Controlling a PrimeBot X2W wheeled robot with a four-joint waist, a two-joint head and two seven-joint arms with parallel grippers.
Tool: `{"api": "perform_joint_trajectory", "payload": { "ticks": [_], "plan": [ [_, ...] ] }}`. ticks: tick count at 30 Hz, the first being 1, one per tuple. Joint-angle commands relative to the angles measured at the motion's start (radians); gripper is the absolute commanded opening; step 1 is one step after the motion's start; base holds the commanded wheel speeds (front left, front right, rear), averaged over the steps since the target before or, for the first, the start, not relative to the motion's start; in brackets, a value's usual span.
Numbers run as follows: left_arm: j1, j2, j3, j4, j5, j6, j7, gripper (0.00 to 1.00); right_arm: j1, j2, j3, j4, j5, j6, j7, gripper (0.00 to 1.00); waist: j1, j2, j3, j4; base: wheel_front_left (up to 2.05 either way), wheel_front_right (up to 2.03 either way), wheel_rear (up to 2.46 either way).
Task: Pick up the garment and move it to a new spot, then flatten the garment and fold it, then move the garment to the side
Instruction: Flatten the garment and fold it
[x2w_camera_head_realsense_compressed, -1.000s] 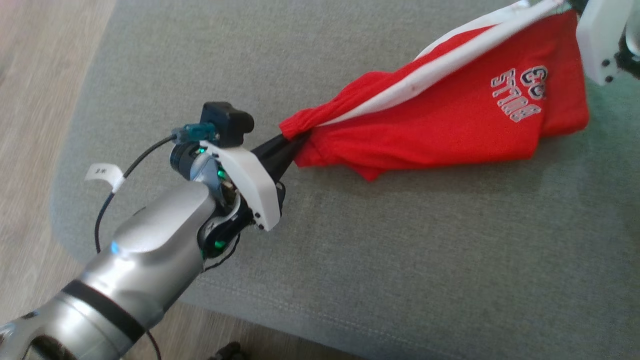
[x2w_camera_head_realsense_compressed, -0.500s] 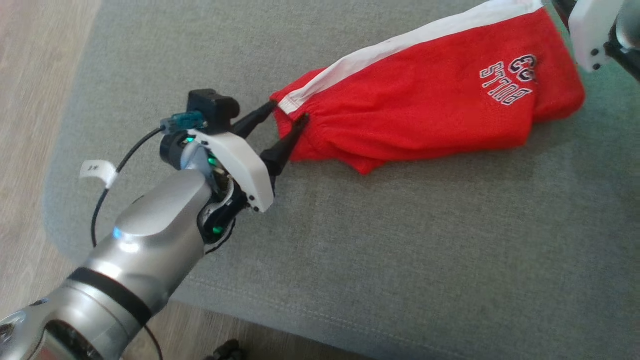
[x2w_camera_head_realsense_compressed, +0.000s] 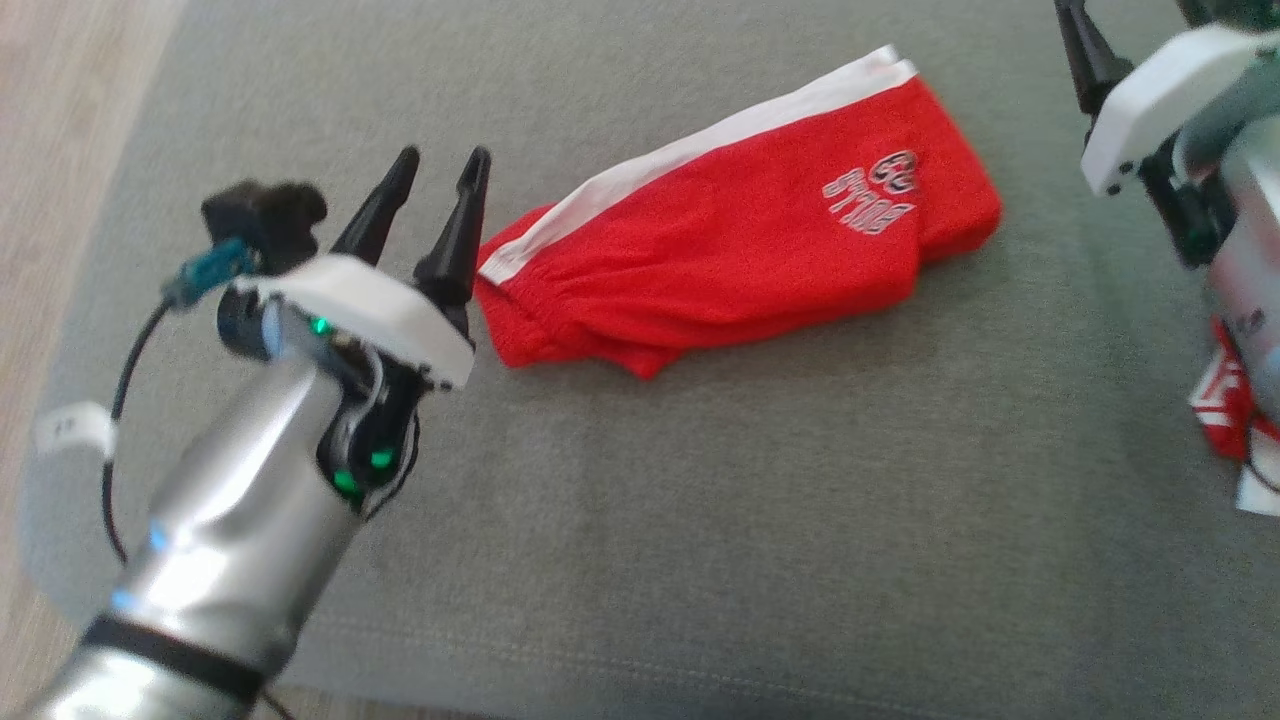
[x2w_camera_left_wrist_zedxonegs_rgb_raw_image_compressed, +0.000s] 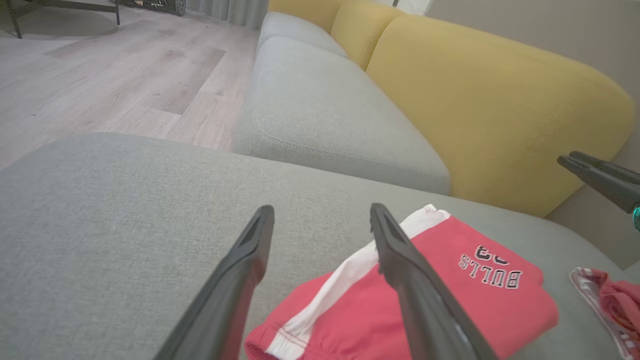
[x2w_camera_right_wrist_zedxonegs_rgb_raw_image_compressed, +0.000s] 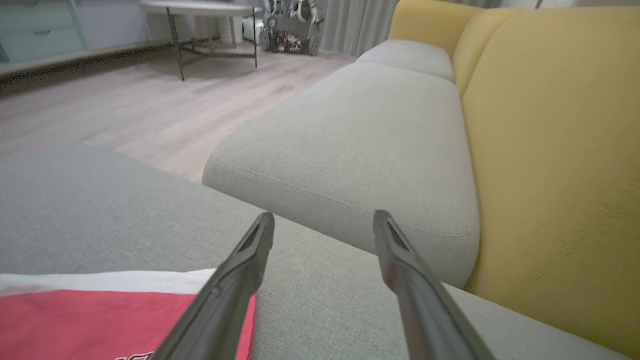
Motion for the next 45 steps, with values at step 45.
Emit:
{"api": "perform_joint_trajectory", "payload": {
  "ticks": [45],
  "plan": [
    [0.54, -0.222, 0.497, -0.272, 0.539, -0.078, -0.012, 1.0, 0.77, 0.343, -0.893, -0.68, -0.261, 0.002, 0.257, 1.0, 0.0, 0.0, -0.112, -0.006, 0.0, 0.0, 0.0]
  ]
}}
